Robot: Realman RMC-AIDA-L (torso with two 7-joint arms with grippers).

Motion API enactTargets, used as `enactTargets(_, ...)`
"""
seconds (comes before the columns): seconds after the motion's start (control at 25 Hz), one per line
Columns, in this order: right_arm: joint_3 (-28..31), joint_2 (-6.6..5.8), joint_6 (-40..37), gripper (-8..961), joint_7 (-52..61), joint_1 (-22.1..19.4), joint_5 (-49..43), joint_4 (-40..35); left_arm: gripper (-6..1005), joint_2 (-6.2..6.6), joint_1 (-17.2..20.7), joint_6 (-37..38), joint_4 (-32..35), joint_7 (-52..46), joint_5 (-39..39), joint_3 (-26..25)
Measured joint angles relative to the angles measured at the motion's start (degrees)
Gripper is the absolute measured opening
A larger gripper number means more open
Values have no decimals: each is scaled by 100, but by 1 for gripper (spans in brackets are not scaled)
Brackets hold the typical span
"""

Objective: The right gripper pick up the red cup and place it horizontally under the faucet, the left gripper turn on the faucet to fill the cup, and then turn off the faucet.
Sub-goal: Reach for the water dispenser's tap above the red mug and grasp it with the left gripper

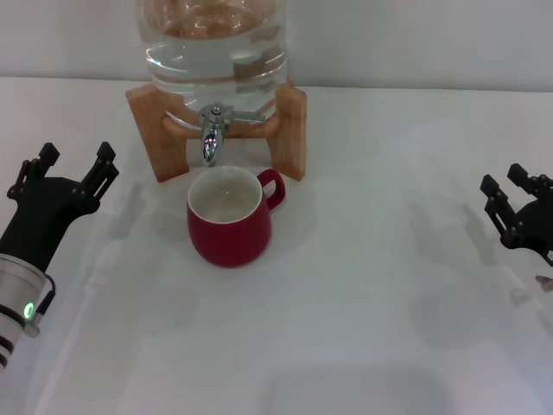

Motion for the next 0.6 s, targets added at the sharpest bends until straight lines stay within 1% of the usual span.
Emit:
enactTargets(0.24, -170, 9, -7, 376, 43, 76, 14, 23, 878, 0, 0, -8, 8, 0, 5, 1)
enactTargets(0.44, -205, 21, 47, 407, 145, 157, 23, 40, 878, 6, -31, -12, 9, 0, 7, 0)
enactTargets(0.6, -366, 41, 144, 442, 94, 279, -1, -2, 878, 4, -55, -14, 10, 0, 18, 0)
